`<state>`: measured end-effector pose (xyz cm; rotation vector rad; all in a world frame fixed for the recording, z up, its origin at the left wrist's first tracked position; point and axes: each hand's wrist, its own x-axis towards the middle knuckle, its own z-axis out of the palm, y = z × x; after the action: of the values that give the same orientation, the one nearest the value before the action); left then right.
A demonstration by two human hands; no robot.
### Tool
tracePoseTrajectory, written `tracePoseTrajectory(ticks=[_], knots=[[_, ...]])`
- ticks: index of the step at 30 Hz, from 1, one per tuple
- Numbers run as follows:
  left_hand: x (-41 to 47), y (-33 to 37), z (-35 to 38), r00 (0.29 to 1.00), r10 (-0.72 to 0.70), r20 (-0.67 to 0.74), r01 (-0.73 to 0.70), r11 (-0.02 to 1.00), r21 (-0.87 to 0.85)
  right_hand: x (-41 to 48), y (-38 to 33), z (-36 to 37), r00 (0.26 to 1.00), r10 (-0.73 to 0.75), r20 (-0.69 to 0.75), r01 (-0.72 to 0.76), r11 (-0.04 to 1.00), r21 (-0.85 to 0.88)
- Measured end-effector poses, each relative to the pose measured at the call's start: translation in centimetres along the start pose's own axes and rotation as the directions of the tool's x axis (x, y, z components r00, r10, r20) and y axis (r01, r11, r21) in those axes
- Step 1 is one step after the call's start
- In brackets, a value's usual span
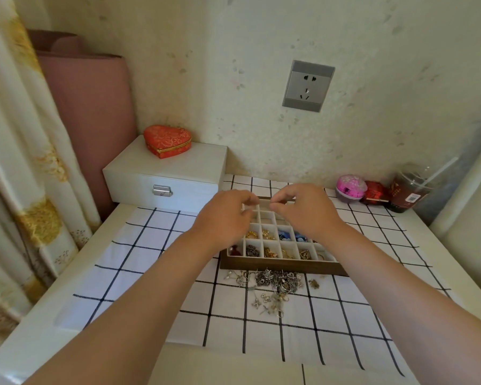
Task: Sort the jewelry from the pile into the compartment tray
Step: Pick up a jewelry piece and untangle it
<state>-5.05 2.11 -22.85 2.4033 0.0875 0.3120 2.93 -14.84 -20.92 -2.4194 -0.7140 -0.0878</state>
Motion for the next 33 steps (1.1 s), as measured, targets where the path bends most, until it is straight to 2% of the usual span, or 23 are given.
tracePoseTrajectory(ticks=[2, 4, 7, 12, 18, 26, 33], knots=[[0.3, -0.9, 0.4, 0.995, 0.077, 0.058, -0.088, 0.968, 0.236, 0.3, 0.3, 0.6, 0.999, 0.006, 0.044, -0.001, 0.995, -0.096], [0.4, -1.4, 0.9, 0.988, 0.093, 0.126, -0.129, 0.941, 0.313, 0.6, 0.4, 1.2, 0.996, -0.007, 0.089, 0.019, 0.99, -0.139], [0.5, -1.9, 1.7, 0.98, 0.086, 0.179, -0.141, 0.937, 0.321, 1.2, 0.1, 2.1, 0.991, -0.014, 0.134, 0.043, 0.976, -0.212], [0.6, -2.1, 1.8, 0.981, 0.086, 0.176, -0.137, 0.942, 0.305, 2.2, 0.0, 2.9, 0.982, 0.029, 0.185, 0.043, 0.926, -0.376], [0.5, -2.0, 1.7, 0.98, 0.098, 0.174, -0.149, 0.939, 0.311, 2.0, -0.5, 2.9, 0.995, 0.059, 0.076, -0.013, 0.865, -0.502], [0.5, -2.1, 1.8, 0.98, 0.112, 0.163, -0.16, 0.932, 0.326, 1.9, -0.3, 2.5, 0.97, 0.083, 0.227, 0.006, 0.932, -0.364], [0.1, -1.7, 1.0, 0.981, 0.152, 0.122, -0.185, 0.924, 0.334, 0.5, -0.4, -0.2, 0.985, 0.037, 0.166, 0.003, 0.972, -0.233]])
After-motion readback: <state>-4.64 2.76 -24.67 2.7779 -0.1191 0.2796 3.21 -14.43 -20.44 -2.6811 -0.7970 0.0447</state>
